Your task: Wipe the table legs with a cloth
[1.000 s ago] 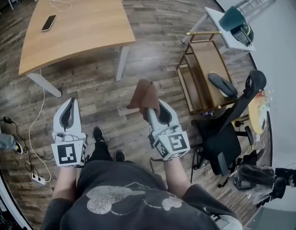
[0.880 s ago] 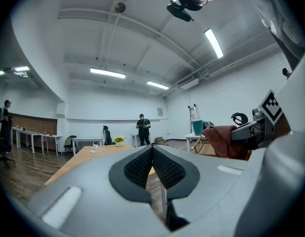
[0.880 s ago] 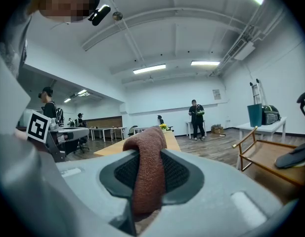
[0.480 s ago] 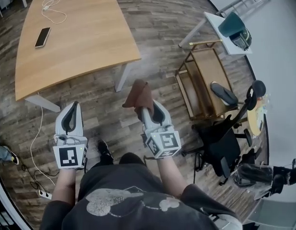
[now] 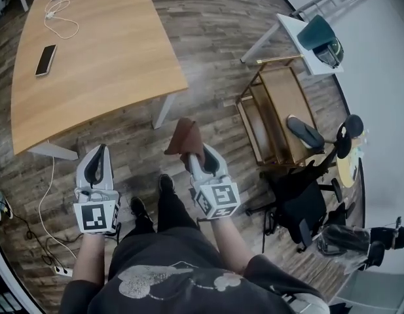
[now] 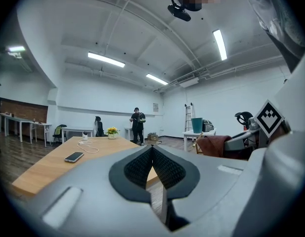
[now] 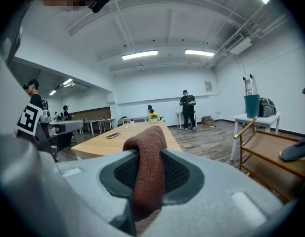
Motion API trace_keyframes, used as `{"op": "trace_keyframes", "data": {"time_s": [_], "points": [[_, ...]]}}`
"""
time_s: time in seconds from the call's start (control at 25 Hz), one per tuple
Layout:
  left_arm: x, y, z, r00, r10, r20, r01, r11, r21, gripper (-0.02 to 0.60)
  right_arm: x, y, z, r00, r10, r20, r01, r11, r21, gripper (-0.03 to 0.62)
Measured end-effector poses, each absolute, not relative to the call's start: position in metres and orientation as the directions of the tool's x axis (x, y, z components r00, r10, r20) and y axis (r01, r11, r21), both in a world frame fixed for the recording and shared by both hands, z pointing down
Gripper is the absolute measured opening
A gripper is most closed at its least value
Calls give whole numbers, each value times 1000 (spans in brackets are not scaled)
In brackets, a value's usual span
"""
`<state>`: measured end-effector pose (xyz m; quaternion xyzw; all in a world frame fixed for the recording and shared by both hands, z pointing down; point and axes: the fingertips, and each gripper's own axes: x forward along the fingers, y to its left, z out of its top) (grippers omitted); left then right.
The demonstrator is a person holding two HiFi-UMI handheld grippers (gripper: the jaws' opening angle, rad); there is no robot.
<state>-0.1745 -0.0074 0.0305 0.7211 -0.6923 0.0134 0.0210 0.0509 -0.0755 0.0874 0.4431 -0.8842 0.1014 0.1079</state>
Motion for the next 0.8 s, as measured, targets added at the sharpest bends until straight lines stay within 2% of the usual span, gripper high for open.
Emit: {"op": "trace_keyframes", "data": {"time_s": [0.48, 0.8], "points": [[-148, -78, 61, -34, -998, 62, -999, 33, -12, 20, 33, -157, 142, -688, -646, 331, -711, 692, -129, 84], [-155, -110, 155, -20, -998, 67, -999, 21, 26, 18, 0, -184, 227, -685, -657, 314, -710, 699, -87, 84]]}}
